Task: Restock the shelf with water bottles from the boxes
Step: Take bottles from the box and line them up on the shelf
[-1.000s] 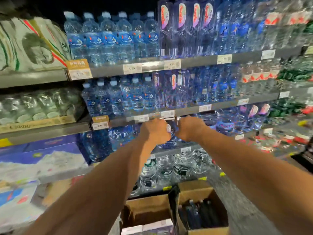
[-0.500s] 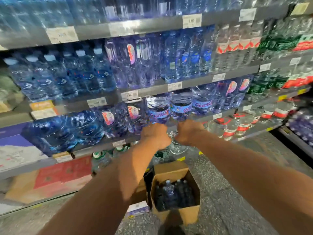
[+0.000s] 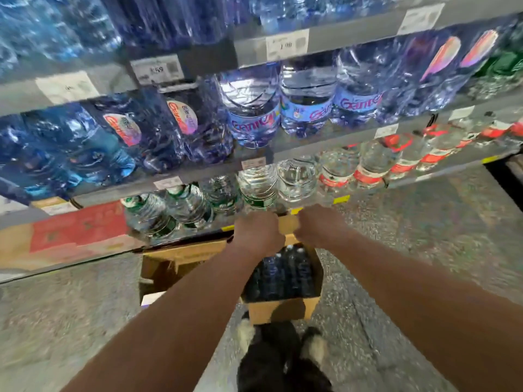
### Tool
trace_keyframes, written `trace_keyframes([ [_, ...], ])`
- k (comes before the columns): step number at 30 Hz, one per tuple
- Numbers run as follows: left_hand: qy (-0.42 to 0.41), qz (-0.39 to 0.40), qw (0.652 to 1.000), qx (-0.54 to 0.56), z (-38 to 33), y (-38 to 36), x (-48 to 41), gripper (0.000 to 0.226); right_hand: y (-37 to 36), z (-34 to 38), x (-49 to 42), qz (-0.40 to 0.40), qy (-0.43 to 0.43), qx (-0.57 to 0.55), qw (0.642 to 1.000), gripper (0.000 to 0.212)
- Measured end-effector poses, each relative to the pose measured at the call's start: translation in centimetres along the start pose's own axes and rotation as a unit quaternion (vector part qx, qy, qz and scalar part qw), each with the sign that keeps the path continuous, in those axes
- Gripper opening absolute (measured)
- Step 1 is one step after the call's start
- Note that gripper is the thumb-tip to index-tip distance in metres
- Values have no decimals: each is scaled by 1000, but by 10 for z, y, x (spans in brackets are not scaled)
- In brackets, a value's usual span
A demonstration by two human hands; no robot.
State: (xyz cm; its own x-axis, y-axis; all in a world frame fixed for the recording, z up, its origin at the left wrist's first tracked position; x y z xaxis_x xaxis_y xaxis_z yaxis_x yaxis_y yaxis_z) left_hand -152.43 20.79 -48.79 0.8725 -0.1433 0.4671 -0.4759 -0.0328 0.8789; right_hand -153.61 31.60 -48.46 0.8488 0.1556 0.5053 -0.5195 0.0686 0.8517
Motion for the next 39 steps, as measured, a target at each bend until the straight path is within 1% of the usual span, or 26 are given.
trace_keyframes([
  [4, -31, 28, 999, -6, 0, -32, -33, 33, -39, -11, -36, 33, -18, 2, 999, 34],
  [9, -30, 69, 996, 52, 6, -95, -79, 33, -97, -30, -84, 65, -61, -26, 996, 34],
  [12, -2, 89, 990, 113, 14, -161, -110, 23, -151, -46, -112, 71, -86, -72, 991, 31],
  [15, 47, 110, 979, 167, 21, -240, -133, 16, -225, -64, -136, 102, -117, -98, 983, 26],
  [16, 71, 113, 974, 183, 23, -267, -139, 22, -254, -72, -145, 106, -135, -103, 980, 25],
  [17, 98, 114, 969, 198, 26, -293, -144, 32, -282, -80, -153, 111, -157, -113, 975, 25],
  [18, 127, 120, 962, 210, 28, -319, -149, 42, -309, -87, -160, 119, -175, -125, 969, 27],
  [20, 168, 133, 950, 228, 33, -365, -158, 52, -358, -100, -174, 142, -201, -126, 961, 38],
  [21, 176, 143, 947, 228, 34, -388, -162, 57, -380, -107, -179, 158, -212, -120, 957, 44],
  [23, 177, 161, 945, 222, 35, -424, -171, 70, -418, -118, -192, 179, -206, -104, 956, 57],
  [25, 189, 168, 938, 235, 36, -452, -177, 74, -447, -128, -203, 182, -210, -105, 955, 56],
  [27, 225, 170, 918, 279, 39, -474, -182, 76, -467, -136, -211, 188, -235, -144, 943, 48],
  [29, 276, 168, 882, 343, 43, -493, -188, 83, -482, -142, -216, 194, -267, -178, 927, 46],
  [31, 333, 153, 841, 399, 47, -507, -193, 92, -491, -144, -220, 171, -300, -207, 915, 58],
  [33, 383, 142, 810, 421, 52, -518, -197, 96, -497, -144, -221, 149, -331, -227, 904, 69],
  [35, 392, 156, 799, 428, 51, -527, -201, 91, -500, -147, -220, 139, -355, -223, 897, 66],
  [37, 394, 173, 798, 422, 51, -533, -205, 88, -501, -153, -219, 127, -357, -220, 899, 58],
  [39, 406, 171, 795, 416, 55, -537, -207, 87, -502, -159, -221, 111, -354, -232, 899, 56],
])
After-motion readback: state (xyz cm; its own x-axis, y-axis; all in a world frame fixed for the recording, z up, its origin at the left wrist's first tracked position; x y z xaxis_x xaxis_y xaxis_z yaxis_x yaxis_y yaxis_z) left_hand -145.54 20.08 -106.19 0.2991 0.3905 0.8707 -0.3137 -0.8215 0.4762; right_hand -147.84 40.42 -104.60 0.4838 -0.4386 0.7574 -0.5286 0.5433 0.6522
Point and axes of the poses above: each hand's wrist, its own x-axis away from the middle knuckle, its own y-axis out of the back of the hand, z = x × y, the point moved 6 cm from there along -x, towards the middle knuckle, and after that the axes turned 2 degrees about -z, right-handed, at the moved point
